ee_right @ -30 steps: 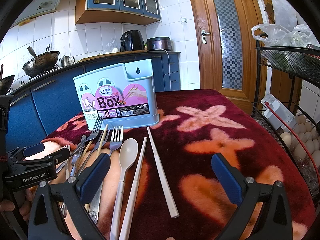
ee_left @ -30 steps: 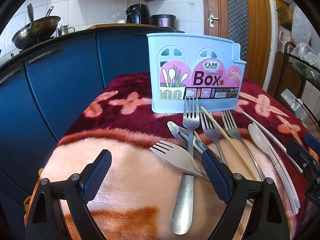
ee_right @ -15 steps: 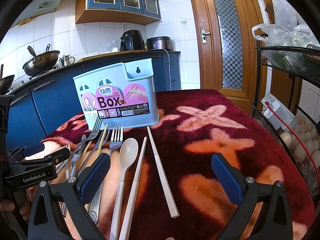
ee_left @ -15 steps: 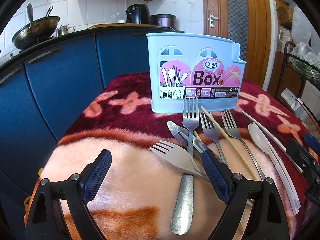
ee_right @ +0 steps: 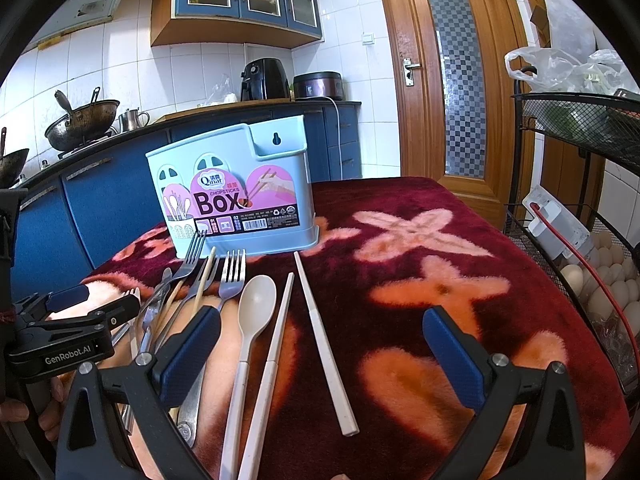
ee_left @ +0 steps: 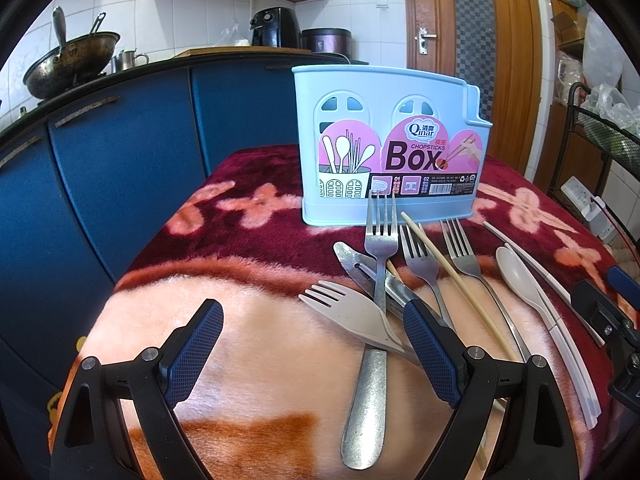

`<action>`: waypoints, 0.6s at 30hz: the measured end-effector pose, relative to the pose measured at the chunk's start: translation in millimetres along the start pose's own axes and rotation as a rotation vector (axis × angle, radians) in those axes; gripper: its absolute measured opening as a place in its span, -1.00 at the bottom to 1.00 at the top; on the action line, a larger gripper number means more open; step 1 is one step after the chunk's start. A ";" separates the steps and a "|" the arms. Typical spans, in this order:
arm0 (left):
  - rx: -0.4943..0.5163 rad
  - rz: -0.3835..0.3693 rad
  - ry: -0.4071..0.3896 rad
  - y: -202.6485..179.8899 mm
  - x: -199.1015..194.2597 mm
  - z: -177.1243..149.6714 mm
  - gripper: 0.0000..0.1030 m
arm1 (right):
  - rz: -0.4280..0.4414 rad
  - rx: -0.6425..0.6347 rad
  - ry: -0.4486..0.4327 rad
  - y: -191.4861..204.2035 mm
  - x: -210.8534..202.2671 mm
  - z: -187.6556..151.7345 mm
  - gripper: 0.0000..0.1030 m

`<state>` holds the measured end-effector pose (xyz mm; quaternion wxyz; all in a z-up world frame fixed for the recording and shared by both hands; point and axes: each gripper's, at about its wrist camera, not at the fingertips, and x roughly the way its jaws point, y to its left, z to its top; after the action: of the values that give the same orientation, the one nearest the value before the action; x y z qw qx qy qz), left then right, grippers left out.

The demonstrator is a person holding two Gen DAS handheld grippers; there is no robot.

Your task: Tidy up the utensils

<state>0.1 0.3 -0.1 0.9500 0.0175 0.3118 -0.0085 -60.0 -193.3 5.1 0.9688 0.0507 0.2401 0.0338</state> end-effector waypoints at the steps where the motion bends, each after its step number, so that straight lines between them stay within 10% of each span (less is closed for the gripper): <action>1: 0.000 0.000 0.001 0.0 0.0 0.0 0.78 | 0.000 0.000 0.000 -0.2 0.0 0.0 1.00; 18: -0.010 -0.057 0.069 6.8 2.1 9.4 0.78 | 0.056 -0.038 0.131 -0.8 4.7 19.7 1.00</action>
<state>7.6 6.8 6.4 0.9381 0.0040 0.3447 -0.0333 -46.6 -195.3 20.2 0.9505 0.0365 0.3006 0.0689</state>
